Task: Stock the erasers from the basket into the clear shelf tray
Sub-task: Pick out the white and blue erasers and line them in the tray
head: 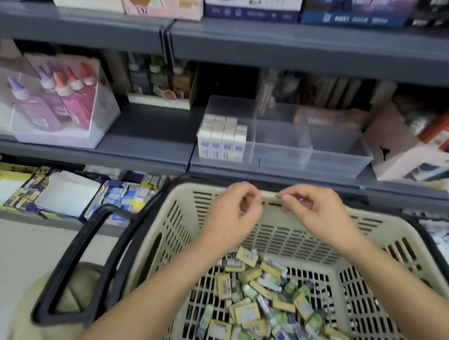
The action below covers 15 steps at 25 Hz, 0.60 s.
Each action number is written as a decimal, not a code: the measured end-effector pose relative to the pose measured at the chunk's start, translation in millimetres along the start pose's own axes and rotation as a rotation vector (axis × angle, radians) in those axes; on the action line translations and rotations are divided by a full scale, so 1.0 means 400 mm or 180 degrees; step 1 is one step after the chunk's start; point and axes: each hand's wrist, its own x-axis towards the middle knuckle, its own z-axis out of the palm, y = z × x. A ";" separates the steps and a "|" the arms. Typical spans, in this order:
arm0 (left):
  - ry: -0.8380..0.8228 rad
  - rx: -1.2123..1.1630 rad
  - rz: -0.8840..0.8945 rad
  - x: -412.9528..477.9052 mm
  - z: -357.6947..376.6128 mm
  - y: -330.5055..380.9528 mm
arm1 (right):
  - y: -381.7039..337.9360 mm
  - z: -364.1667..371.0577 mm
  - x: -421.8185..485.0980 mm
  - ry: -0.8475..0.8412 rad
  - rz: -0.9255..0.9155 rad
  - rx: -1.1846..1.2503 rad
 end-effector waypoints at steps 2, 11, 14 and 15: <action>-0.0729 0.0144 -0.0179 -0.042 0.058 -0.017 | 0.064 0.036 -0.068 -0.0544 0.0225 -0.0140; -0.2757 0.0633 -0.1254 -0.229 0.168 -0.196 | 0.241 0.196 -0.234 -0.3309 0.0976 -0.1361; -0.2754 0.0828 -0.0992 -0.239 0.184 -0.187 | 0.231 0.241 -0.267 -0.3065 0.0752 -0.2359; -0.2788 0.0973 -0.0845 -0.241 0.188 -0.181 | 0.226 0.253 -0.270 -0.3035 0.0685 -0.2467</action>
